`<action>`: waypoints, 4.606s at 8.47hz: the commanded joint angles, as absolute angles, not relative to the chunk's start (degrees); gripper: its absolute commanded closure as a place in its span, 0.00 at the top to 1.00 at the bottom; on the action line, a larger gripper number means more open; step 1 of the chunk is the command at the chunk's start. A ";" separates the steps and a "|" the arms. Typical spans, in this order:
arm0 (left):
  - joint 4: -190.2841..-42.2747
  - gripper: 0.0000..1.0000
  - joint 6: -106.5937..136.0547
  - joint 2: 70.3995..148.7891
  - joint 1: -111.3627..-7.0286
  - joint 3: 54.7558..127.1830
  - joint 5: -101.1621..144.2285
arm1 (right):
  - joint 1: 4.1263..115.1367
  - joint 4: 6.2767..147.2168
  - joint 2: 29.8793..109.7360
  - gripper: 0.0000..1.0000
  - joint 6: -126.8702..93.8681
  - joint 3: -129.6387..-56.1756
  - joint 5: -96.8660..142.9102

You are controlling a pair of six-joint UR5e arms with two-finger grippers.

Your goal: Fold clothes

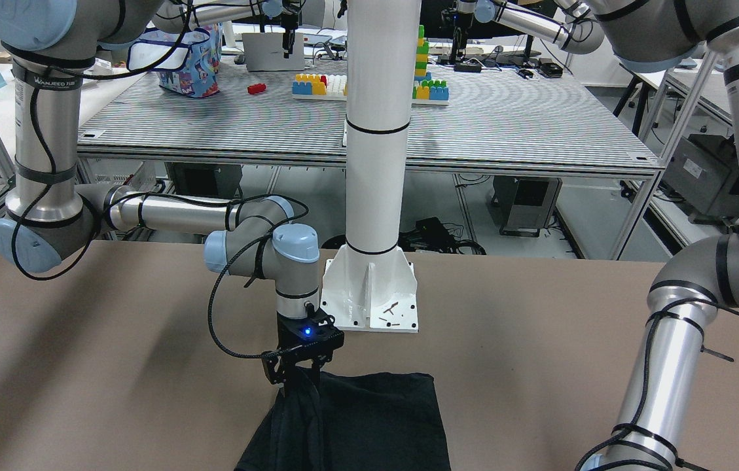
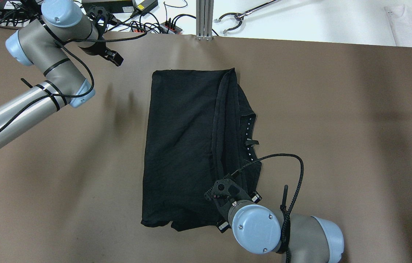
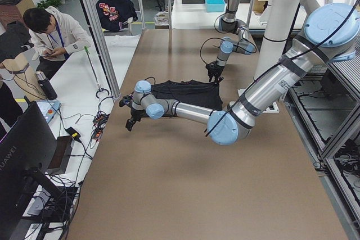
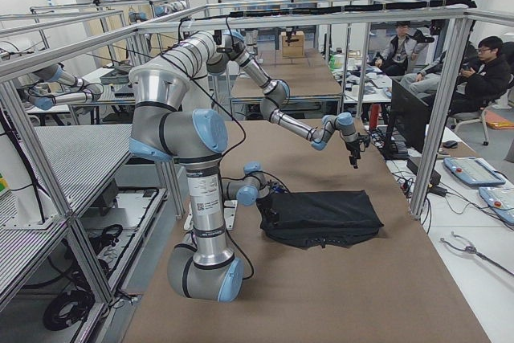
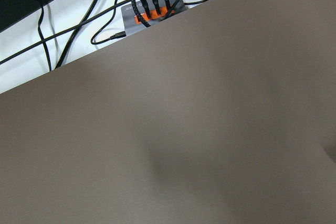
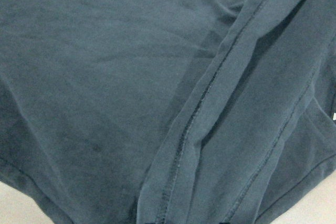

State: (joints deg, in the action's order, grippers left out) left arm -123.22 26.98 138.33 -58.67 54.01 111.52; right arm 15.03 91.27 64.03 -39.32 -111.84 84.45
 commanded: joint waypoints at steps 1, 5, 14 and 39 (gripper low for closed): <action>-123.22 1.00 27.16 138.34 -58.62 53.96 111.45 | 14.68 91.32 63.81 0.49 -39.11 -111.80 84.73; -123.22 1.00 27.51 138.25 -58.27 53.96 111.18 | 13.63 91.32 63.81 0.39 -39.29 -111.71 84.64; -123.22 1.00 27.51 137.90 -57.75 53.96 111.09 | 13.01 90.79 63.46 0.05 -39.38 -110.83 84.64; -123.22 1.00 28.30 137.90 -56.95 53.96 111.01 | 14.23 90.44 62.32 0.00 -39.20 -110.04 84.73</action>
State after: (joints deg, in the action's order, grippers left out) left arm -123.22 28.30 137.90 -57.16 53.94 111.00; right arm 13.83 90.49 62.39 -39.20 -110.01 84.68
